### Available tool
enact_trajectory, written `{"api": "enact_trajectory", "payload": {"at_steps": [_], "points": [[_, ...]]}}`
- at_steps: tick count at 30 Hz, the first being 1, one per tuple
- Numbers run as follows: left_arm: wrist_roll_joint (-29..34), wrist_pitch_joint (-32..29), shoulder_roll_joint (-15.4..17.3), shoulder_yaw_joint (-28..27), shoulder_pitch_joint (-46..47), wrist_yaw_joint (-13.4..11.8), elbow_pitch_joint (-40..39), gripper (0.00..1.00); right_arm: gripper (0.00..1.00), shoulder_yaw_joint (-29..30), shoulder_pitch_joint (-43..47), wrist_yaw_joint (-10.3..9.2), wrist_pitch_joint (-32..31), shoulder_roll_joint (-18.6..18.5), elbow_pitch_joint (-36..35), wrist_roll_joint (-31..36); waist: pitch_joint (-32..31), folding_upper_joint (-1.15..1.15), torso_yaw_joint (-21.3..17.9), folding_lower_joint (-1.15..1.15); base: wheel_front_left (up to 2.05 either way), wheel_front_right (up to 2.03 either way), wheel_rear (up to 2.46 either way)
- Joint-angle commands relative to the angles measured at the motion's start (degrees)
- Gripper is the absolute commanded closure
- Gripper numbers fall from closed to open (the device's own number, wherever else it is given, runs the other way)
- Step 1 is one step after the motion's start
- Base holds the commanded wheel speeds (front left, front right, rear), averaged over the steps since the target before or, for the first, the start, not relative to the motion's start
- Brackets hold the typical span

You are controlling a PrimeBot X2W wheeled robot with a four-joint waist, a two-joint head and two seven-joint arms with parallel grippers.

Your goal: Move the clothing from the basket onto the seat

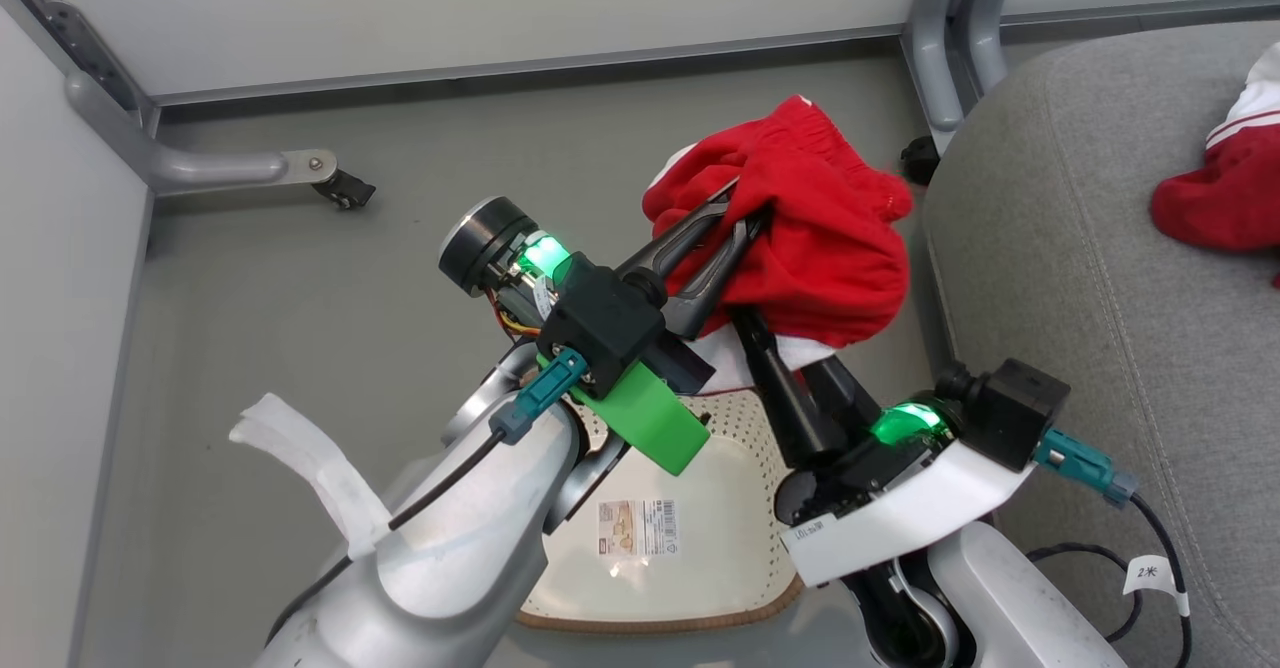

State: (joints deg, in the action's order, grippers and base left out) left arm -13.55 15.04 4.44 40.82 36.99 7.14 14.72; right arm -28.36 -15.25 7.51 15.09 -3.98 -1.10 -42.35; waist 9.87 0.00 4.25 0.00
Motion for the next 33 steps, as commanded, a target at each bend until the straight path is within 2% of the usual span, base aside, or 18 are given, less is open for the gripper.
{"api": "enact_trajectory", "payload": {"at_steps": [1, 19, 20, 21, 22, 23, 33], "points": [[0.0, 0.2, -0.1, -0.21, -0.76, 0.27, -0.01, 1.0, 1.0, 0.16, -0.59, -0.04, 0.12, 0.02, -0.21, 0.45, 0.12, 0.0, -0.04, 0.0, 0.0, 0.0, 0.0], [0.71, 0.2, -0.17, -1.3, -1.18, 0.36, 0.78, 1.0, 1.0, 0.56, 0.26, -0.04, 0.12, -0.3, -0.11, 0.91, -0.31, 0.0, -0.61, 0.0, 0.0, 0.0, 0.0], [0.65, 0.2, -0.18, -1.35, -1.26, 0.36, 0.87, 0.85, 1.0, 0.53, 0.31, -0.04, 0.12, -0.3, -0.14, 1.01, -0.37, 0.0, -0.64, 0.0, 0.0, 0.0, 0.0], [0.62, 0.2, -0.21, -1.4, -1.29, 0.36, 0.89, 0.61, 1.0, 0.53, 0.35, -0.04, 0.12, -0.29, -0.2, 1.06, -0.42, 0.0, -0.66, 0.0, 0.0, 0.0, 0.0], [0.86, 0.2, -0.22, -1.48, -1.25, 0.35, 0.81, 0.06, 1.0, 0.53, 0.42, -0.04, 0.12, -0.28, -0.27, 1.13, -0.46, 0.0, -0.68, 0.0, 0.0, 0.0, 0.0], [1.03, 0.2, -0.23, -1.56, -1.27, 0.35, 0.76, 0.0, 1.0, 0.5, 0.46, -0.04, 0.12, -0.27, -0.31, 1.19, -0.48, 0.0, -0.71, 0.0, 0.0, 0.0, 0.0], [1.91, 0.2, -0.46, -2.13, -1.56, 0.38, 0.53, 0.0, 1.0, 0.34, 0.41, -0.04, 0.12, -0.49, -0.51, 1.59, -0.51, 0.0, -0.82, 0.0, 0.0, 0.0, 0.0]]}}
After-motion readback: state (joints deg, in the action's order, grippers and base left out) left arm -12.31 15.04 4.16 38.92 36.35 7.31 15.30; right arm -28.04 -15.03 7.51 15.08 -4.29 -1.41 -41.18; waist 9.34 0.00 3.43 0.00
